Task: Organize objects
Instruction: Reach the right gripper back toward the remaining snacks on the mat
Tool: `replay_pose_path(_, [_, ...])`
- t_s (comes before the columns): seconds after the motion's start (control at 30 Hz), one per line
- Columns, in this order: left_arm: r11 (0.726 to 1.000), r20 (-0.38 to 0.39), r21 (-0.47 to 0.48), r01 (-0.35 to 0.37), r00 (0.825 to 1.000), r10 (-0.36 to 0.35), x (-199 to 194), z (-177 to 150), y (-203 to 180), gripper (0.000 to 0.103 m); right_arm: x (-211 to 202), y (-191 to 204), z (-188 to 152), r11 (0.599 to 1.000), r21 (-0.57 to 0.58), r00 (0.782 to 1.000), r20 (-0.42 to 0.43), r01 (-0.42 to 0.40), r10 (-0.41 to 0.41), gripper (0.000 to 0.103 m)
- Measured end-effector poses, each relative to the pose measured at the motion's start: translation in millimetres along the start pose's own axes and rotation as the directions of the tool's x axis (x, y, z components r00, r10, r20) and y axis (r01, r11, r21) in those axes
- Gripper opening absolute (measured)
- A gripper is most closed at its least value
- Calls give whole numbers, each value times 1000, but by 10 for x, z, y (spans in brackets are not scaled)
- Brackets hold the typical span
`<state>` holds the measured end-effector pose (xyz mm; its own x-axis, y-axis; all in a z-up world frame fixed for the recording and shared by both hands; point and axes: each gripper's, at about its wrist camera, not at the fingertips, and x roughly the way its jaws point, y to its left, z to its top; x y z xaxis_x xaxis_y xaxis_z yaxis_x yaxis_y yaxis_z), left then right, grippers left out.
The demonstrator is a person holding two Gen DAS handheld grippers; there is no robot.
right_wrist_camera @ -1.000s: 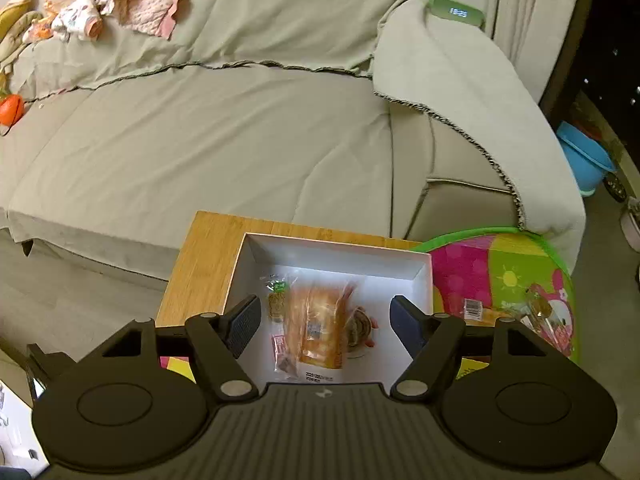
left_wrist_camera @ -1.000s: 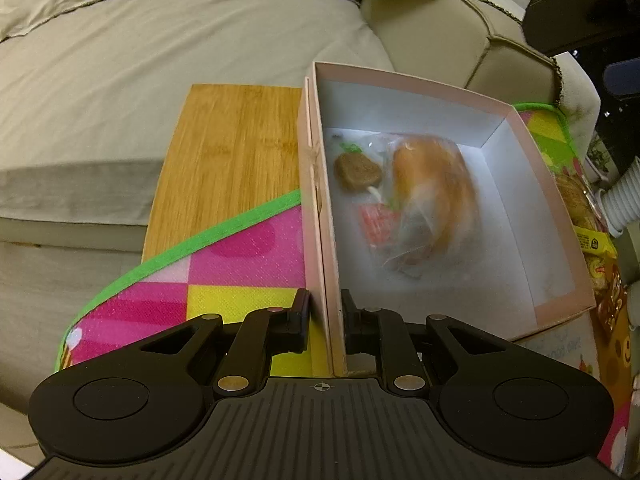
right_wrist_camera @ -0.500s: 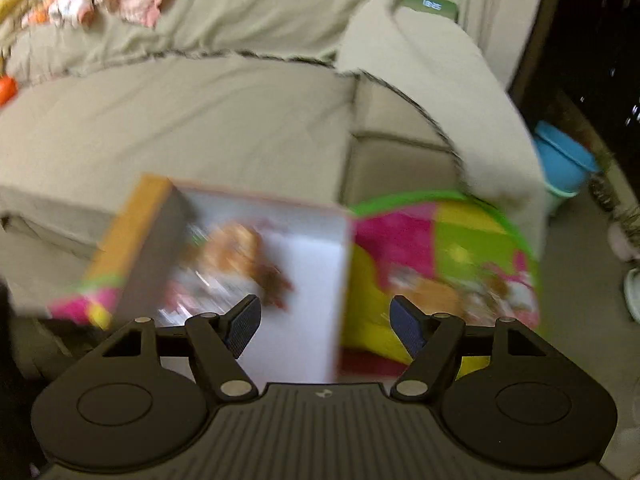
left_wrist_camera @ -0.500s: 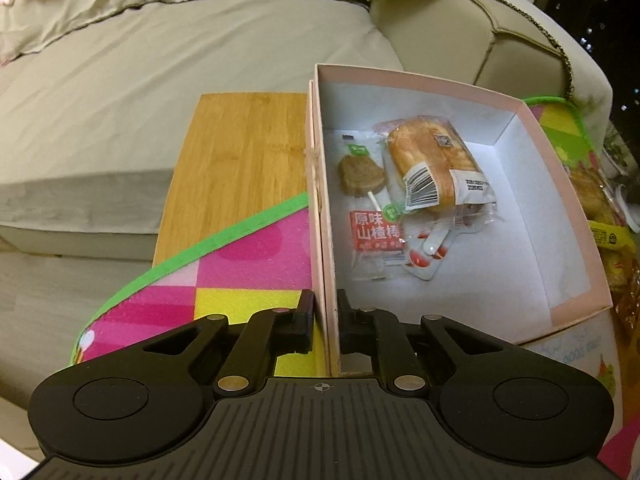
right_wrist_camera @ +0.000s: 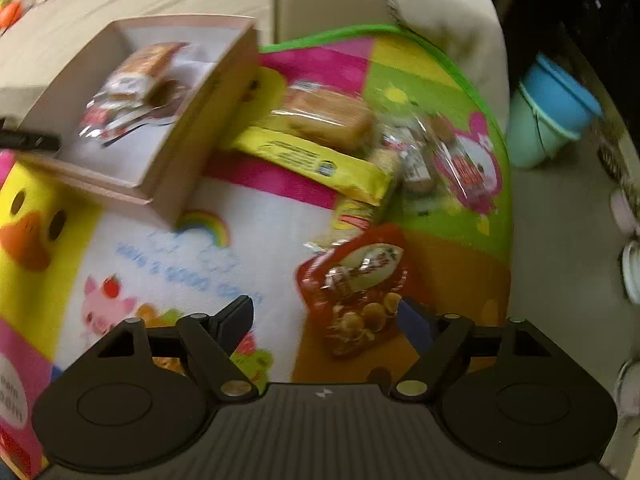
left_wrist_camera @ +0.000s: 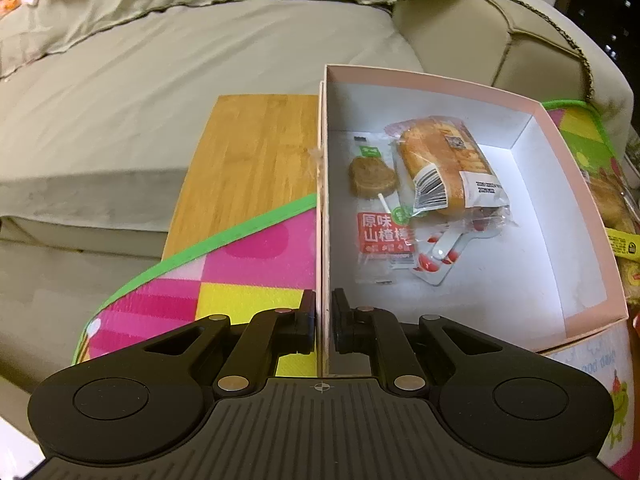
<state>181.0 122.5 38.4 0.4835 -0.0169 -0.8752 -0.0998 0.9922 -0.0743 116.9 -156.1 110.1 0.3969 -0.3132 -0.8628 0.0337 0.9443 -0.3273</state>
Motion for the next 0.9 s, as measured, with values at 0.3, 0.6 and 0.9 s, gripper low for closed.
replay_pose_path(0.3, [999, -4, -23, -26, 1000, 26, 8, 7, -31, 10, 255, -701, 492, 990, 133, 993, 103, 44, -58, 87])
replay_pose_path(0.6, [999, -1, -23, -33, 999, 33, -18, 38, -43, 10, 1014, -1345, 1218, 957, 288, 996, 81, 19, -44, 87])
replay_pose_path(0.9, [999, 8, -37, -33, 999, 33, -36, 9, -41, 10, 819, -937, 836, 977, 212, 997, 83, -27, 10, 39])
